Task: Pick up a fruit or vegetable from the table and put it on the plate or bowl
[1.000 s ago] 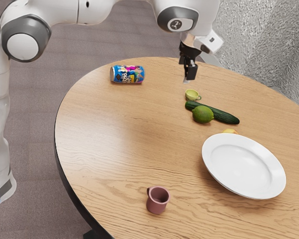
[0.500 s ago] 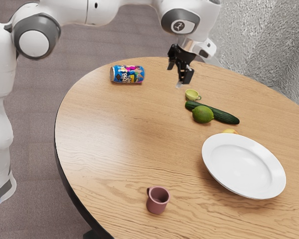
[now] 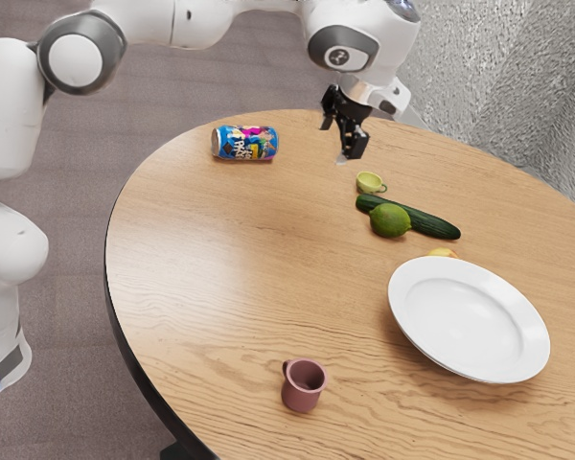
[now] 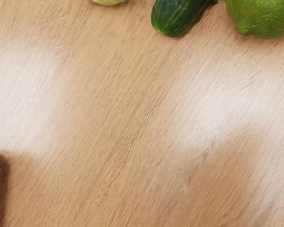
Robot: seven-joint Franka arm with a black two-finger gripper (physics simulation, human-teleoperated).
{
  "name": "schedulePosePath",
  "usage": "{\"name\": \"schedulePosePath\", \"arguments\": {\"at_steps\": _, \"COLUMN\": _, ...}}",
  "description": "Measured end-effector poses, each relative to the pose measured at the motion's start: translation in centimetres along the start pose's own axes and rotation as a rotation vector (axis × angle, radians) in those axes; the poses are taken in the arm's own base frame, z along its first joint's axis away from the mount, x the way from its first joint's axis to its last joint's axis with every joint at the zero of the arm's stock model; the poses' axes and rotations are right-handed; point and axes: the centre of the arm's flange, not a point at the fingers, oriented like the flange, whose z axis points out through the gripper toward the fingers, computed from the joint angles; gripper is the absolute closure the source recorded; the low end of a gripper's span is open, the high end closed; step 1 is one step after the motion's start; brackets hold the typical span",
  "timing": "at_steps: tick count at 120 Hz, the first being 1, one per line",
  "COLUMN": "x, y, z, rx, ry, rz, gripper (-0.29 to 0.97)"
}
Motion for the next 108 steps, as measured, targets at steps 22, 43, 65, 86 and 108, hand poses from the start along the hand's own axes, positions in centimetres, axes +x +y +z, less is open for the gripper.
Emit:
{"name": "schedulePosePath", "arguments": {"at_steps": 22, "x": 1.8, "y": -1.0, "z": 2.9, "rx": -0.022, "ry": -0.004, "rz": -0.01, "gripper": 0.0}}
{"name": "schedulePosePath", "arguments": {"at_steps": 43, "x": 3.0, "y": -0.1, "z": 2.6, "rx": -0.056, "ry": 0.038, "rz": 0.006, "gripper": 0.0}}
{"name": "schedulePosePath", "arguments": {"at_steps": 65, "x": 4.6, "y": 1.0, "z": 3.3, "rx": -0.08, "ry": 0.1, "rz": 0.028, "gripper": 0.0}}
{"name": "schedulePosePath", "arguments": {"at_steps": 86, "x": 5.0, "y": 3.5, "z": 2.5, "rx": -0.111, "ry": 0.15, "rz": 0.071, "gripper": 0.0}}
{"name": "schedulePosePath", "arguments": {"at_steps": 108, "x": 5.3, "y": 6.2, "z": 2.5, "rx": -0.119, "ry": 0.172, "rz": 0.118, "gripper": 0.0}}
